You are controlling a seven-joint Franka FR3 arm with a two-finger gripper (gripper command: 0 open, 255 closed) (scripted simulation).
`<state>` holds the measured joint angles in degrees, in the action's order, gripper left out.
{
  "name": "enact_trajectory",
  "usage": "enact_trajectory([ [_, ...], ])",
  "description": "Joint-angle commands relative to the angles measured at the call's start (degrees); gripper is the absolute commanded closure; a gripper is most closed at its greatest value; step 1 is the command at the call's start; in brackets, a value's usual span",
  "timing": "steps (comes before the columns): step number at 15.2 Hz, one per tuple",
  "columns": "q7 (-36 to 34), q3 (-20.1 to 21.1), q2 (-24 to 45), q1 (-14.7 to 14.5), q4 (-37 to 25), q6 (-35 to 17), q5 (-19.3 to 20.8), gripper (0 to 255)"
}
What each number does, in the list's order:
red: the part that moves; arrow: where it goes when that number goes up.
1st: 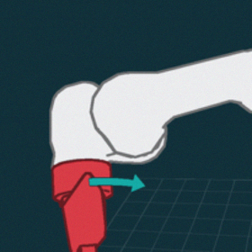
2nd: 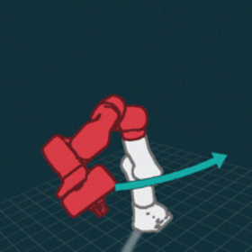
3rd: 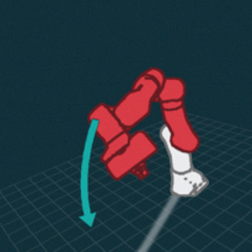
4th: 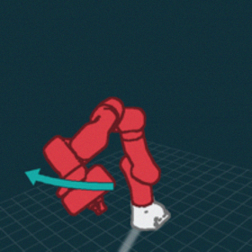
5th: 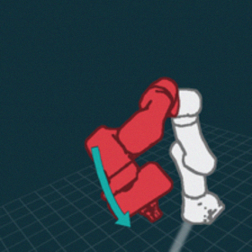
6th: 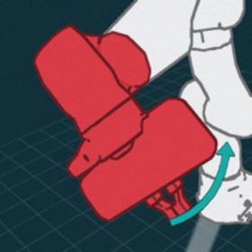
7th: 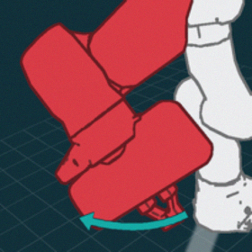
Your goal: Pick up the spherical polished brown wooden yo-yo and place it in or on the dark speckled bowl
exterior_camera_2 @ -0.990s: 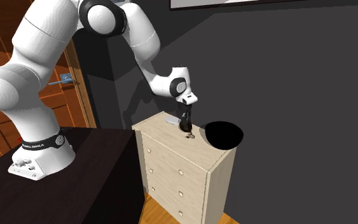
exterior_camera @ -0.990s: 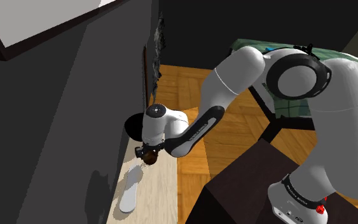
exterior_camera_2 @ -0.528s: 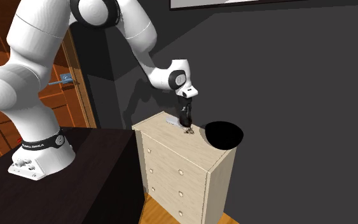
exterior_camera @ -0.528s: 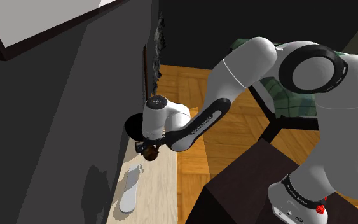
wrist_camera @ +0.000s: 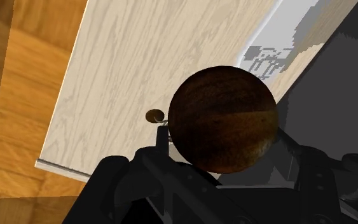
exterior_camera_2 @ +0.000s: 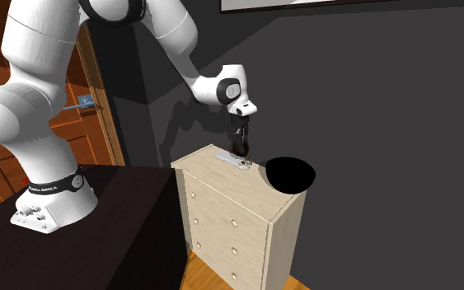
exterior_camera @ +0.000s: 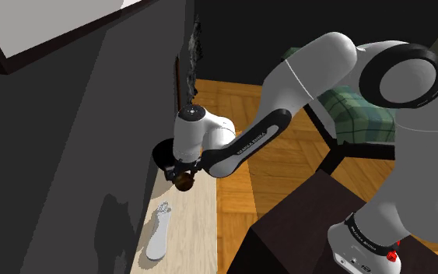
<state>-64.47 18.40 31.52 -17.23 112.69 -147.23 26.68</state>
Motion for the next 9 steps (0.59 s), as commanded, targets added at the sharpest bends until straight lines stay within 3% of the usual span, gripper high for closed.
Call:
enact_trajectory([
  [1,0.68,0.62,-1.20,0.49,0.14,1.03,-0.78,255],
  [9,3.04,2.76,-5.59,2.03,0.29,5.04,-3.76,255],
])
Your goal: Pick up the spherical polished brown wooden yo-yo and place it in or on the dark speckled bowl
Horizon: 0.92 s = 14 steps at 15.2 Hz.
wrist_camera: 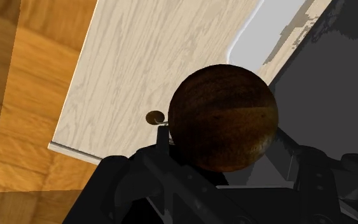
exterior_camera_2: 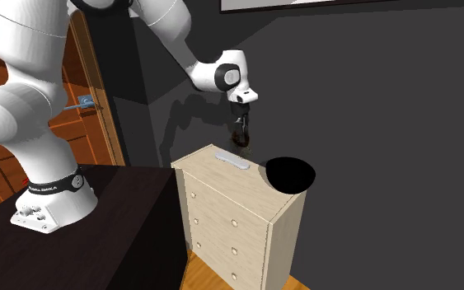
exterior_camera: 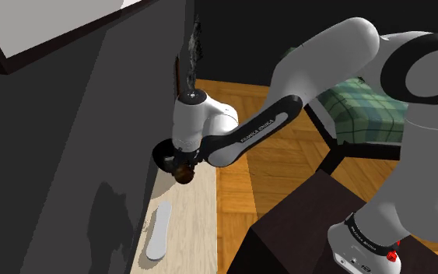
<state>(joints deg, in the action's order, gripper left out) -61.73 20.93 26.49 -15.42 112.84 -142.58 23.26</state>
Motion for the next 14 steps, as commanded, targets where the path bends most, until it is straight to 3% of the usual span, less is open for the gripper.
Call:
enact_trajectory([
  [1,1.47,-0.03,0.61,0.69,-1.79,1.07,-0.44,255],
  [8,9.35,-1.54,10.02,3.20,-17.71,7.08,-1.16,255],
  [14,16.12,-2.65,20.57,3.90,-36.42,14.62,-1.95,255],
])
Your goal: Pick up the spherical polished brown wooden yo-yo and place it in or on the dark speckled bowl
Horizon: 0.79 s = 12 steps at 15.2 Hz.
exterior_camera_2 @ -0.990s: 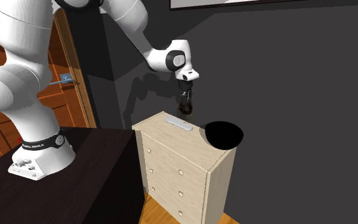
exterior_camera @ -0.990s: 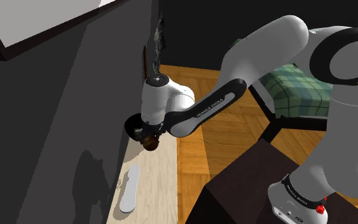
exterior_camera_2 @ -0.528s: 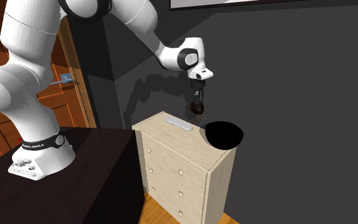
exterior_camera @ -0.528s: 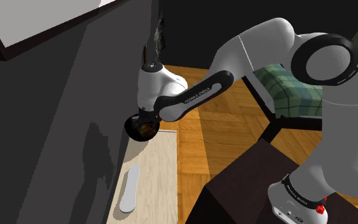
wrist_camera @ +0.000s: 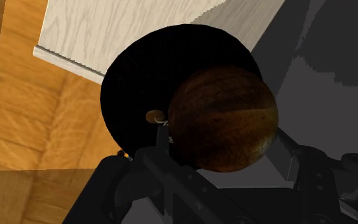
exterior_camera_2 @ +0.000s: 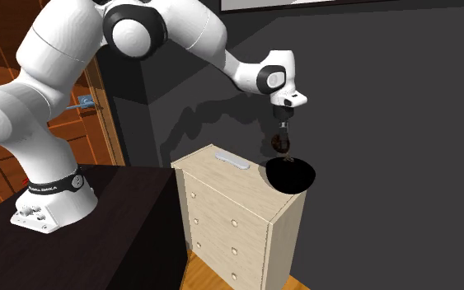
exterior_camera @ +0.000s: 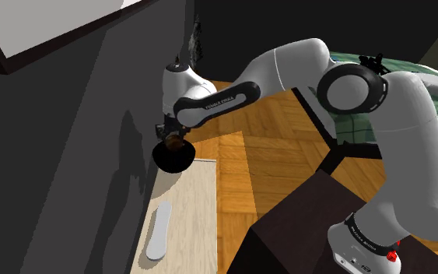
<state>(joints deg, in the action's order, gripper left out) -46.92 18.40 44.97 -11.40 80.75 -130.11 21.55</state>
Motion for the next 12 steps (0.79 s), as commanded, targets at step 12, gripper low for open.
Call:
enact_trajectory([
  [12,1.39,-1.55,9.00,-0.87,-7.96,-1.26,0.94,255],
])
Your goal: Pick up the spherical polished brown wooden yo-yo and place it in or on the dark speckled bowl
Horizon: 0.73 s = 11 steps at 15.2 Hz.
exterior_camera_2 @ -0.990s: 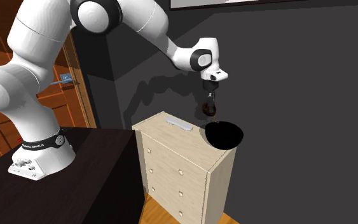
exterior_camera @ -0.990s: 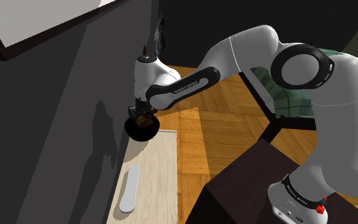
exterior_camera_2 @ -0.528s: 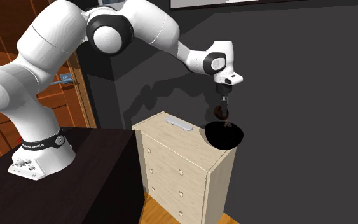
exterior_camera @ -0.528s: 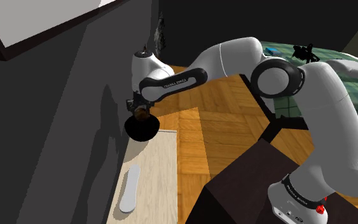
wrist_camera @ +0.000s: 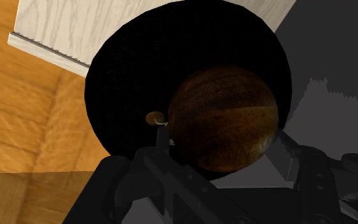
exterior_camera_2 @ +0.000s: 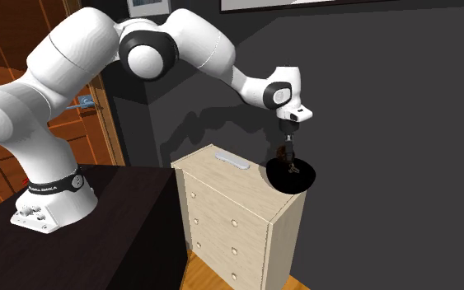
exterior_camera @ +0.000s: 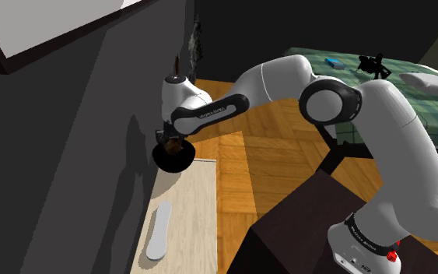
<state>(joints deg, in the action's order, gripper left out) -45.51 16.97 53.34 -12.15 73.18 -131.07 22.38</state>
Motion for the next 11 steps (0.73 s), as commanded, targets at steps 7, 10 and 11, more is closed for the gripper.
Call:
enact_trajectory([
  [7,-0.25,-0.49,2.20,-0.35,-0.79,-1.48,0.44,255],
  [10,-0.25,-0.49,2.20,-0.34,-0.79,-1.47,0.44,255],
  [11,-0.25,-0.49,2.20,-0.34,-0.79,-1.47,0.44,255],
])
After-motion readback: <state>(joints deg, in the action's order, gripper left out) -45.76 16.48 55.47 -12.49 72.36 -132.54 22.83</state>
